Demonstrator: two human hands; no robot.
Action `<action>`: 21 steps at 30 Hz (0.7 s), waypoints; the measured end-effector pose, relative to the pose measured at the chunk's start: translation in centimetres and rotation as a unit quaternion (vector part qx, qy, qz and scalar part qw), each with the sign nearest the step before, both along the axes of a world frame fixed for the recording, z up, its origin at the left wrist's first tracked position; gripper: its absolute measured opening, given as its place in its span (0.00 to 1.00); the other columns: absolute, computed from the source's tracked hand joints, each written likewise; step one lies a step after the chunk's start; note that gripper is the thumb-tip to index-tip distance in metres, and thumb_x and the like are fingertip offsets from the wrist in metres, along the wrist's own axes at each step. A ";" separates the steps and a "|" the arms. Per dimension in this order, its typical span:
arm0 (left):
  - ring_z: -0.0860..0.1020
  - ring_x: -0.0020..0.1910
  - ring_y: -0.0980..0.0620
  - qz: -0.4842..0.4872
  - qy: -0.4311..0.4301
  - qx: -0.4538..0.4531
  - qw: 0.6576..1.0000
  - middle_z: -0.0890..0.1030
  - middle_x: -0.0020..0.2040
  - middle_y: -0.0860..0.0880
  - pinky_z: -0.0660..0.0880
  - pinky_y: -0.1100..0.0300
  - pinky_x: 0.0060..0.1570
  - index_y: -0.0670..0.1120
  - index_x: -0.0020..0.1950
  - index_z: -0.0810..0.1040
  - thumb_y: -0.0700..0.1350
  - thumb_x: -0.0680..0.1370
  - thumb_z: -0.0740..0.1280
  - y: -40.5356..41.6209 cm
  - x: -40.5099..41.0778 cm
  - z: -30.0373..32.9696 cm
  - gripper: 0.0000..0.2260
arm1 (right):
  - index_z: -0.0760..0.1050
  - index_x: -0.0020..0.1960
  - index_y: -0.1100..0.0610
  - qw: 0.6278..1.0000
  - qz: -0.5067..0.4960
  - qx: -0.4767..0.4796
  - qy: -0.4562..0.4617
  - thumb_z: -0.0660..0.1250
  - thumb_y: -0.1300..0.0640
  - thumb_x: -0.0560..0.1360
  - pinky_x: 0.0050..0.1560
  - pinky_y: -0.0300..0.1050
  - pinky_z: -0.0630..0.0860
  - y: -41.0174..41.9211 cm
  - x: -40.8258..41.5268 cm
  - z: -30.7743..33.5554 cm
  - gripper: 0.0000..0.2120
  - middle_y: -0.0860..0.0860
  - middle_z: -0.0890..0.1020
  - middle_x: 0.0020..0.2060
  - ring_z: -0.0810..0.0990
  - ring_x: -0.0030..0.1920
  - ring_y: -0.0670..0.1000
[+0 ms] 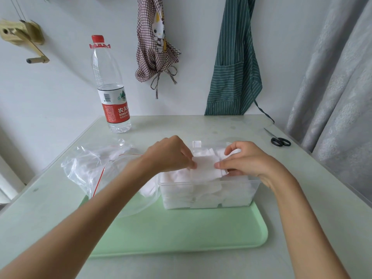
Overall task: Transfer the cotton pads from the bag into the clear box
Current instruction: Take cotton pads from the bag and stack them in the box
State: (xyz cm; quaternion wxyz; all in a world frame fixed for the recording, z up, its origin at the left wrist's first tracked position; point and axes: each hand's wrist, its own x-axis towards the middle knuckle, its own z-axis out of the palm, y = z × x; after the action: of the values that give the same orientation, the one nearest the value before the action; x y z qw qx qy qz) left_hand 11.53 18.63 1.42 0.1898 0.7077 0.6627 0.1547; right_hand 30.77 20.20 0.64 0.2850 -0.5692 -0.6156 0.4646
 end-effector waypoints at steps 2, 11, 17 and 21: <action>0.79 0.51 0.52 0.003 0.020 0.001 1.000 0.84 0.45 0.57 0.75 0.55 0.55 0.56 0.42 0.84 0.54 0.69 0.73 -0.1 0.2 -0.2 0.05 | 0.72 0.39 0.59 1.000 0.010 0.016 -0.021 0.76 0.67 0.65 0.36 0.40 0.80 0.0 0.0 -0.1 0.13 0.54 0.78 0.31 0.78 0.28 0.48; 0.71 0.42 0.59 -0.077 0.064 0.070 0.993 0.76 0.40 0.60 0.66 0.67 0.36 0.59 0.44 0.81 0.54 0.67 0.75 -0.6 0.6 0.1 0.08 | 0.79 0.33 0.51 0.974 0.086 0.054 -0.203 0.78 0.58 0.64 0.47 0.40 0.76 -0.5 -1.1 -0.5 0.08 0.47 0.83 0.36 0.80 0.40 0.47; 0.68 0.45 0.56 -0.149 0.173 0.085 0.970 0.72 0.37 0.58 0.65 0.62 0.44 0.60 0.44 0.82 0.55 0.71 0.70 -0.5 1.2 -0.2 0.04 | 0.83 0.36 0.45 0.963 0.057 0.115 -0.237 0.78 0.52 0.62 0.31 0.38 0.65 -0.9 0.0 0.5 0.05 0.44 0.75 0.29 0.73 0.31 0.45; 0.69 0.44 0.56 -0.165 0.194 0.075 0.964 0.70 0.33 0.60 0.65 0.63 0.44 0.58 0.44 0.83 0.53 0.72 0.69 0.0 1.5 -0.3 0.04 | 0.83 0.35 0.41 0.958 0.086 0.103 -0.253 0.78 0.48 0.62 0.32 0.38 0.66 -1.0 0.0 0.6 0.04 0.41 0.73 0.24 0.72 0.31 0.43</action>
State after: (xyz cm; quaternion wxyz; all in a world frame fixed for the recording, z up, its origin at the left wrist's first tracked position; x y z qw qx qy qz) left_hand 13.02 18.65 1.16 0.0268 0.8357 0.5477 0.0300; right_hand 30.78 19.20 1.20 0.1353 -0.5805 -0.7588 0.2625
